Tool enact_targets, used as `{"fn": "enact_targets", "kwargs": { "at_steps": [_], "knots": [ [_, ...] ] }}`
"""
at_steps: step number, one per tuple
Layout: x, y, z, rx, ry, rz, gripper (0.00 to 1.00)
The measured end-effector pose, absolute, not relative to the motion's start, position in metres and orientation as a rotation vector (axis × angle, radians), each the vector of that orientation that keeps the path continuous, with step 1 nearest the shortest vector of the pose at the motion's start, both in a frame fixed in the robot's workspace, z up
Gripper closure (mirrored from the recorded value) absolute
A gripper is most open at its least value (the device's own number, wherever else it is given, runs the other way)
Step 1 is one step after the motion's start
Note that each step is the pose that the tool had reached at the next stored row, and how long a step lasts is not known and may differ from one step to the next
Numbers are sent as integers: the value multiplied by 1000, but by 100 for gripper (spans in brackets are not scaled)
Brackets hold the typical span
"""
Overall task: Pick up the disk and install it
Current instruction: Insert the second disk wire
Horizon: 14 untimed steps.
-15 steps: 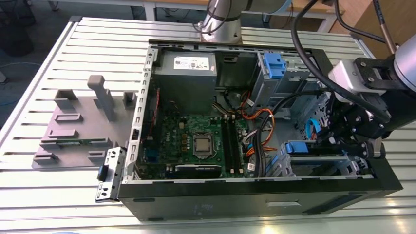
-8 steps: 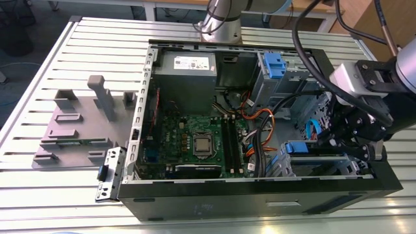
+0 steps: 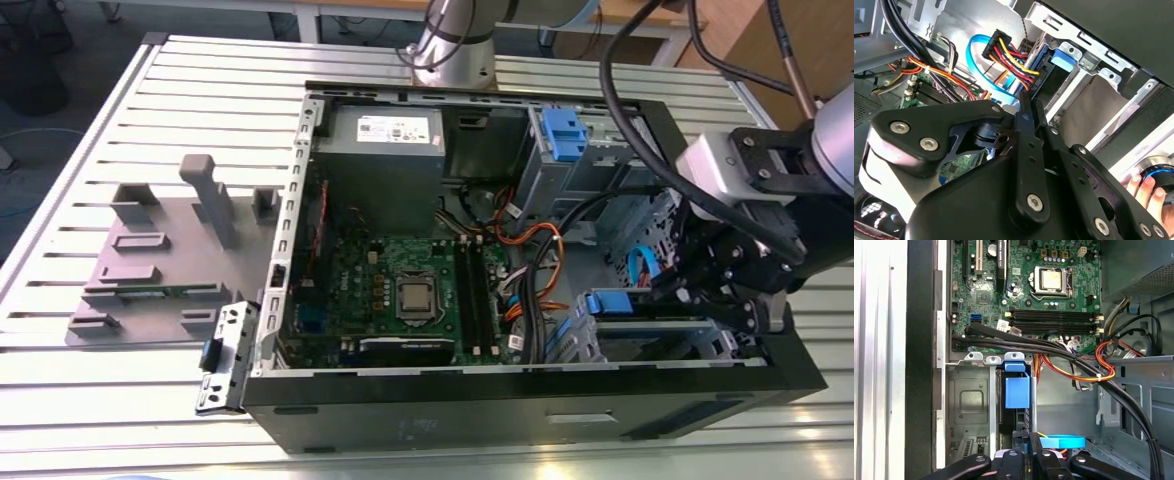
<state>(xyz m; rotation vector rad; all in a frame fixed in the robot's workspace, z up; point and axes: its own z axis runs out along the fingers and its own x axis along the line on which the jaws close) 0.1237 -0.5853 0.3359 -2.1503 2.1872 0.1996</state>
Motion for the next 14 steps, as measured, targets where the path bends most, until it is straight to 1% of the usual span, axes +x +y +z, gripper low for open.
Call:
{"fn": "enact_targets", "kwargs": {
  "at_steps": [14],
  "knots": [
    [124,-585,331,-2150,2187,201,84]
  ]
}}
